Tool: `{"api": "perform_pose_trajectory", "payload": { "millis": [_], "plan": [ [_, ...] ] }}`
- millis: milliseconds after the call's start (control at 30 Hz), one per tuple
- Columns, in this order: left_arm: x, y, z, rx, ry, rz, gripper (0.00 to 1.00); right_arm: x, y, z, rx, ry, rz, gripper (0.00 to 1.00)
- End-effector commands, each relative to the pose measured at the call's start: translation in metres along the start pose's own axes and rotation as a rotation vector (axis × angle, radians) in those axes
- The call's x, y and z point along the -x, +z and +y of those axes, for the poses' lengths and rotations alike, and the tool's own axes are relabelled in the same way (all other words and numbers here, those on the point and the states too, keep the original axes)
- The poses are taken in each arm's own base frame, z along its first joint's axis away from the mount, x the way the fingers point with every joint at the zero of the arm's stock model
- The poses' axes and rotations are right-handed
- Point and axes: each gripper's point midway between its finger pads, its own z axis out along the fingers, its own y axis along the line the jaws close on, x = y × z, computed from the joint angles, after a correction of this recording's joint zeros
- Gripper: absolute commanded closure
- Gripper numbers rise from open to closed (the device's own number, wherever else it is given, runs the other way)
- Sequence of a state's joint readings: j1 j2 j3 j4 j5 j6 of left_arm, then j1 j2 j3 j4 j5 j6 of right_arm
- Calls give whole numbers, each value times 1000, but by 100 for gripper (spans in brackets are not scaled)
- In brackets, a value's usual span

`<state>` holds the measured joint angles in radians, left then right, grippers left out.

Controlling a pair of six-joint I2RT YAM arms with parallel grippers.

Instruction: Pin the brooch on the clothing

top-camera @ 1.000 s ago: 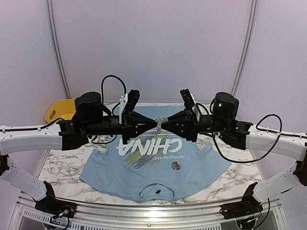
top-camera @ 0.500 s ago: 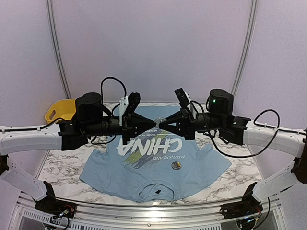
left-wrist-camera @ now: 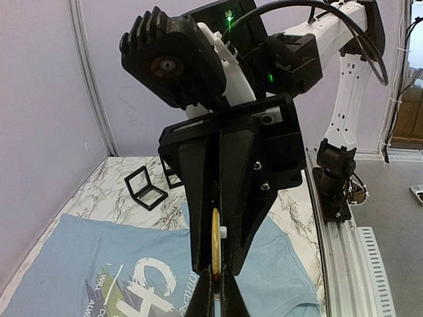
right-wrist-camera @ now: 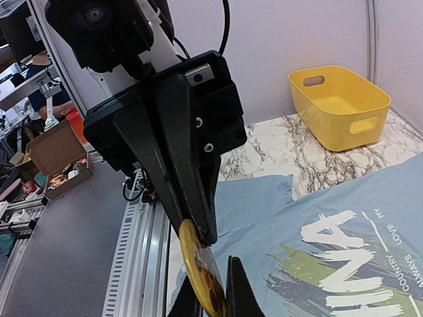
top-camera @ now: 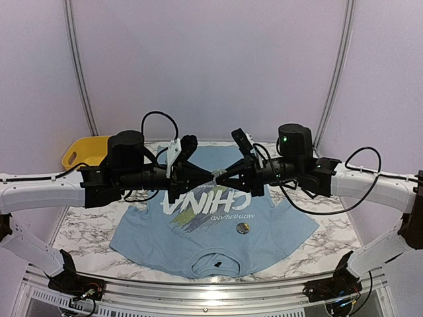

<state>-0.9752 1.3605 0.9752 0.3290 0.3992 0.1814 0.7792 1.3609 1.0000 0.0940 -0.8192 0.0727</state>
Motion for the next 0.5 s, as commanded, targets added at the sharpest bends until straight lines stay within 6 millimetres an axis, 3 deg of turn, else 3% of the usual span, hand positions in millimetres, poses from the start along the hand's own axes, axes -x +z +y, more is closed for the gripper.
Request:
{"api": "perform_pose_trajectory", "payload": {
  "millis": [0,467],
  "plan": [
    [25,4,-37,-133,49,-77,100,19,11,-8,-69,-52,-24,95],
    [15,12,-43,-183,45,-49,100,43,16,3,-22,-109,-40,97]
  ]
}}
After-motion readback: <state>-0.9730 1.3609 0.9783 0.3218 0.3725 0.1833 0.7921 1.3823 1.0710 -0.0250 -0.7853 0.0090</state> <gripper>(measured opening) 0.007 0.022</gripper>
